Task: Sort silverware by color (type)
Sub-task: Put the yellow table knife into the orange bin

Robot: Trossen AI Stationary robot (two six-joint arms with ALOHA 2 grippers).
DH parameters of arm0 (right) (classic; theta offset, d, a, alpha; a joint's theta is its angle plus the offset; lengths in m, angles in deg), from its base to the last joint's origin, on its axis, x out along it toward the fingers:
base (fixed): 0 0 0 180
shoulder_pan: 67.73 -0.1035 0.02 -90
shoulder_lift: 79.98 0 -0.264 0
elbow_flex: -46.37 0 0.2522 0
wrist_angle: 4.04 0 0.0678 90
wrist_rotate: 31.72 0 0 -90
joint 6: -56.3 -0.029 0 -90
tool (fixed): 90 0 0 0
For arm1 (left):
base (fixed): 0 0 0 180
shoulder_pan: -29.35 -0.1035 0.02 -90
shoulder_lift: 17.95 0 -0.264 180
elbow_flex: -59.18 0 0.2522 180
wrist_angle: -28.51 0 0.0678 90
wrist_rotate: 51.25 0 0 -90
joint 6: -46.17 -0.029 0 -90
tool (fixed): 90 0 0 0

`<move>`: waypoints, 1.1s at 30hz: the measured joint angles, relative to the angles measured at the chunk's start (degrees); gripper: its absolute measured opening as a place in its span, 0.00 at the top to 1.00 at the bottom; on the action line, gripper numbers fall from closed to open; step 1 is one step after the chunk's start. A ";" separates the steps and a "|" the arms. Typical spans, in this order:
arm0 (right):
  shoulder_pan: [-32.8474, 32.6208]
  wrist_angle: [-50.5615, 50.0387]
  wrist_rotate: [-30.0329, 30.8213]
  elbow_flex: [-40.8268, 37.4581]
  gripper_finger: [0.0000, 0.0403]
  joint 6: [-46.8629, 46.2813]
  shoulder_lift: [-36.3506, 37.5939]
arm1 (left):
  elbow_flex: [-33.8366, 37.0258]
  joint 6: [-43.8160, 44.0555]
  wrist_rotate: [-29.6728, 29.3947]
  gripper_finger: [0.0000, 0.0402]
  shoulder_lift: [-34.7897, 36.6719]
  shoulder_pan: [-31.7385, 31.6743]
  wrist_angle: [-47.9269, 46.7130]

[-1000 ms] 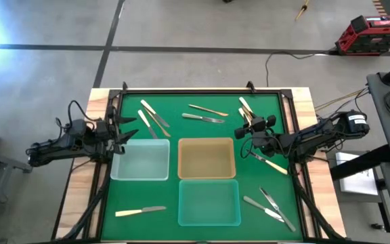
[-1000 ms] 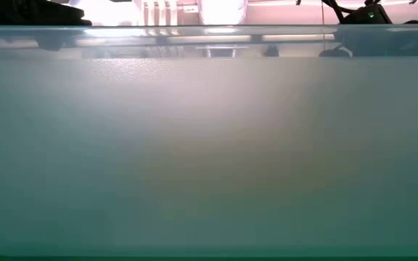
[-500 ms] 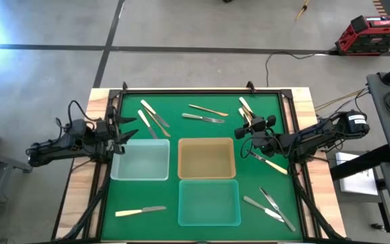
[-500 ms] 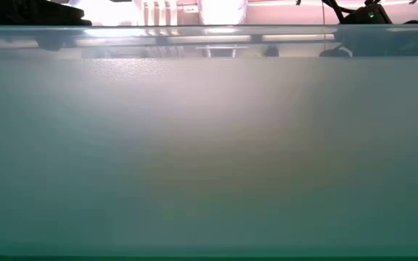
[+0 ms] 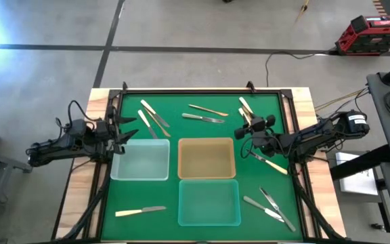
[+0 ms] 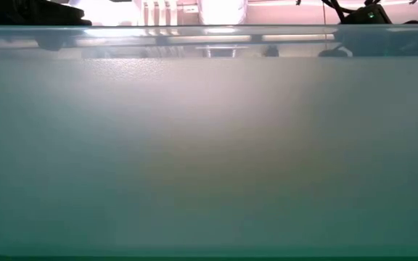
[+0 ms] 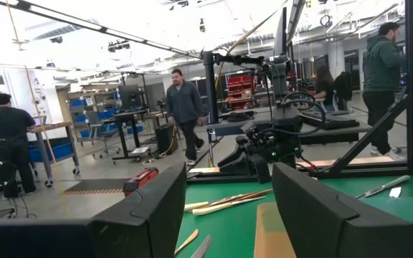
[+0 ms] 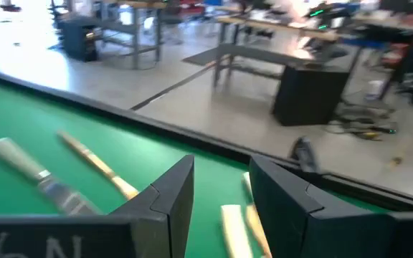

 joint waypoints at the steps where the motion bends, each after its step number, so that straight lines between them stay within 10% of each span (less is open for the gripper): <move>1: 0.01 0.00 -1.55 -0.01 0.68 -0.07 0.00 | 0.00 -0.02 0.00 0.52 0.00 0.02 -0.02; 19: 0.21 2.74 -22.30 0.02 0.68 -13.14 0.42 | 0.00 0.00 -0.02 0.52 0.02 0.00 0.00; 29: 7.95 2.67 -51.70 4.82 0.68 -16.52 0.69 | 0.00 -0.02 0.00 0.52 0.02 0.01 0.00; 33: 12.20 -11.68 -53.39 13.04 0.68 -17.29 0.74 | 0.00 -0.02 0.00 0.52 0.02 0.02 0.00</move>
